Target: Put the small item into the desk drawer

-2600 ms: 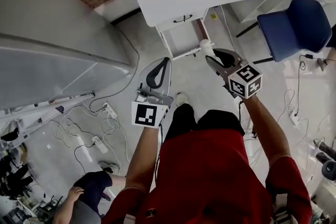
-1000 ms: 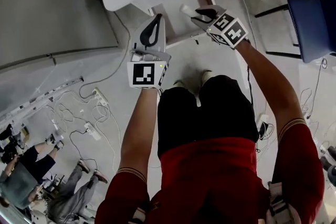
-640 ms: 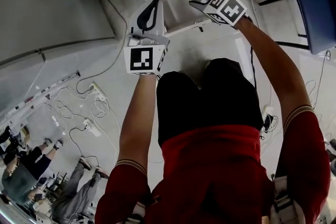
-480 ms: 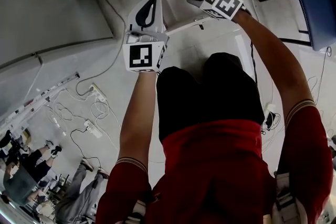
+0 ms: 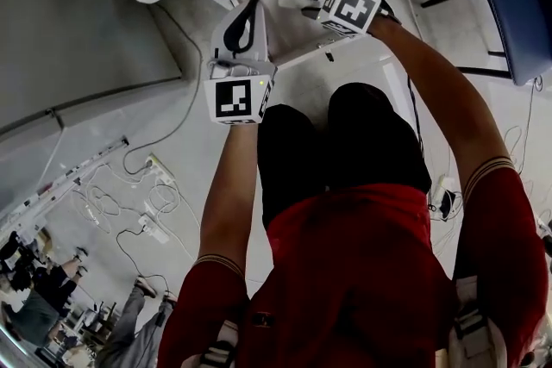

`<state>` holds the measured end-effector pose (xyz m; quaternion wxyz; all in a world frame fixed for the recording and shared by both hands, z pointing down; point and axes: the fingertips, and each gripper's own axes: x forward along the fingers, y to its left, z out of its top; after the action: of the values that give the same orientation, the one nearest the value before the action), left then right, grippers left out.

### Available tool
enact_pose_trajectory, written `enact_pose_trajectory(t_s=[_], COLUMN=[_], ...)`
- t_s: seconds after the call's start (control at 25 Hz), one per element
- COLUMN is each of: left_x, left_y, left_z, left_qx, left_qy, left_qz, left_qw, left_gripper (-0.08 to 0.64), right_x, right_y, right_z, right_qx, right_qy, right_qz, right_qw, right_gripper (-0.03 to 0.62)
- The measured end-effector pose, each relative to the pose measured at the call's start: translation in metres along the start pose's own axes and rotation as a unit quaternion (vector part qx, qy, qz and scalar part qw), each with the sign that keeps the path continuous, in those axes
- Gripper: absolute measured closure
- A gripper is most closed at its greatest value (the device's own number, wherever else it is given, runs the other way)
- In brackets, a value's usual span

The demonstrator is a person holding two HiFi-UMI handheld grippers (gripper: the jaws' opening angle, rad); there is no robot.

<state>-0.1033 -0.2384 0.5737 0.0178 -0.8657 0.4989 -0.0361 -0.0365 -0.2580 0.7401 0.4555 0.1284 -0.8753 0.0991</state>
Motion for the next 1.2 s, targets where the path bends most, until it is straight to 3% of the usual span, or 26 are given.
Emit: enact_pose_trajectory(t_s=[0.4, 0.56, 1.2], left_x=[-0.002, 0.000, -0.004], left_y=[0.007, 0.008, 0.023], left_z=[-0.019, -0.038, -0.073], left_qx=[0.033, 0.029, 0.026], left_qy=[-0.028, -0.026, -0.021], left_qz=[0.018, 0.015, 0.011], left_qw=[0.9989, 0.9991, 0.9994], left_gripper=[0.554, 0.554, 0.554], right_x=[0.051, 0.062, 0.109], right_y=[-0.026, -0.037, -0.044], right_z=[-0.017, -0.017, -0.032], right_qx=[0.014, 0.018, 0.027], right_qy=[0.030, 0.025, 0.065], right_qz=[-0.033, -0.053, -0.071], right_qw=[0.999, 0.998, 0.995], right_gripper=[0.459, 0.459, 0.445])
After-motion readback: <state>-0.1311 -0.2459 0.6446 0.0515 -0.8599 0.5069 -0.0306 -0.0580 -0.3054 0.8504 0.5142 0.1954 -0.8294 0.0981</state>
